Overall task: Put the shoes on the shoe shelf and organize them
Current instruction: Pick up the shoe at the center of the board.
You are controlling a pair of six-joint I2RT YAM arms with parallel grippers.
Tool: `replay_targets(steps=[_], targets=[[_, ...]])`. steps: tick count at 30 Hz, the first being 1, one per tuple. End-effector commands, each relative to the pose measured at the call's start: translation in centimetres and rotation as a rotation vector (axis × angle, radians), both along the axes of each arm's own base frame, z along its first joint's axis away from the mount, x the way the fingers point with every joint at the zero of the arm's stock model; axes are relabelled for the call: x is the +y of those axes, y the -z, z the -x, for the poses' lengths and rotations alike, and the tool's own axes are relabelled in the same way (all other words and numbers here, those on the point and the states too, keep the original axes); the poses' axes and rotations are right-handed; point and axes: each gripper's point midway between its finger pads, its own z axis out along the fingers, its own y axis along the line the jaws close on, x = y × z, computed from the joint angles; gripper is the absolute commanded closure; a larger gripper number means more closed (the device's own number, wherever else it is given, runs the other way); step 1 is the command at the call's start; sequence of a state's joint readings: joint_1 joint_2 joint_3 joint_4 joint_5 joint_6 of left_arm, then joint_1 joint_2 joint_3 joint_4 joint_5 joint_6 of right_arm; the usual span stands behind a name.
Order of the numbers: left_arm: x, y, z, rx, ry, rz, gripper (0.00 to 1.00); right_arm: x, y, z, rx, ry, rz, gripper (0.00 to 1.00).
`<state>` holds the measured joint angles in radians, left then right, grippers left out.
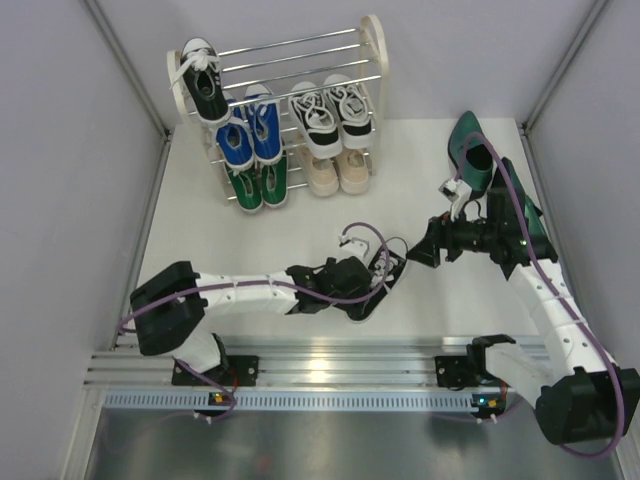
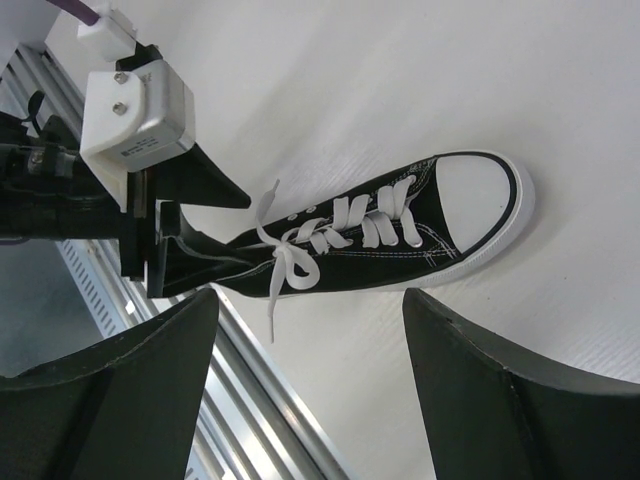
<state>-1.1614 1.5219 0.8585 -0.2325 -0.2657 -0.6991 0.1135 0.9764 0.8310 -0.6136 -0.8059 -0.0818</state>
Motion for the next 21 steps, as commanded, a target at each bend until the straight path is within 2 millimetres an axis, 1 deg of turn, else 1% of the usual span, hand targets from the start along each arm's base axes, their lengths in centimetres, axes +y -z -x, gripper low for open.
replay_targets(steps=[1,2,3,4,5,8,9,11,12,13,14,15,16,17,18,20,21], targets=[[-0.5,0.0,-1.0,-0.053,0.007,-0.072,0.33,-0.2,-0.9,-0.8,-0.048,0.012,-0.007,0.25],[-0.7,-0.1,-1.4,-0.066,-0.008,-0.077,0.33,-0.3,-0.9,-0.9,-0.046,0.015,-0.006,0.25],[-0.5,0.1,-1.9,-0.087,-0.03,-0.094,0.34,-0.3,-0.8,-0.8,-0.045,0.014,-0.007,0.25],[-0.5,0.7,-2.1,-0.088,-0.04,-0.114,0.35,-0.3,-0.8,-0.9,-0.048,0.015,-0.006,0.25],[-0.7,0.7,-2.3,-0.095,-0.046,-0.116,0.37,-0.3,-0.8,-0.9,-0.045,0.015,-0.007,0.25],[-1.0,1.4,-2.7,-0.102,-0.052,-0.14,0.54,-0.3,-0.9,-0.8,-0.049,0.015,-0.004,0.25],[-1.3,1.2,-2.8,-0.107,-0.053,-0.138,0.65,-0.3,-0.9,-0.8,-0.048,0.017,-0.004,0.25],[-1.4,1.0,-3.0,-0.123,-0.057,-0.139,0.79,-0.4,-0.9,-0.8,-0.052,0.017,-0.003,0.26],[-1.5,0.3,-3.1,-0.133,-0.06,-0.123,0.85,-0.4,-1.0,-0.9,-0.052,0.018,-0.002,0.25],[-1.5,-0.2,-3.2,-0.148,-0.067,-0.116,0.97,-0.4,-1.0,-0.9,-0.055,0.018,0.0,0.25],[-1.5,-0.9,-3.3,-0.165,-0.072,-0.107,1.0,-0.4,-1.0,-0.9,-0.054,0.017,-0.001,0.25],[-1.2,-1.4,-3.4,-0.178,-0.08,-0.101,1.0,-0.4,-1.0,-0.9,-0.056,0.018,0.0,0.25],[-1.1,-3.1,-3.4,-0.198,-0.088,-0.062,1.0,-0.4,-1.0,-0.9,-0.057,0.018,-0.001,0.25],[-0.8,-4.0,-3.7,-0.223,-0.101,-0.051,1.0,-0.4,-1.0,-0.9,-0.057,0.018,-0.001,0.25],[-0.5,-5.9,-3.8,-0.247,-0.113,-0.013,1.0,-0.4,-1.0,-0.9,-0.057,0.018,-0.001,0.25],[0.6,-7.8,-4.3,-0.292,-0.156,0.004,1.0,-0.5,-1.1,-0.9,-0.062,0.019,0.0,0.25],[1.3,-9.8,-4.5,-0.324,-0.182,0.041,1.0,-0.5,-1.2,-1.0,-0.065,0.023,0.001,0.25]])
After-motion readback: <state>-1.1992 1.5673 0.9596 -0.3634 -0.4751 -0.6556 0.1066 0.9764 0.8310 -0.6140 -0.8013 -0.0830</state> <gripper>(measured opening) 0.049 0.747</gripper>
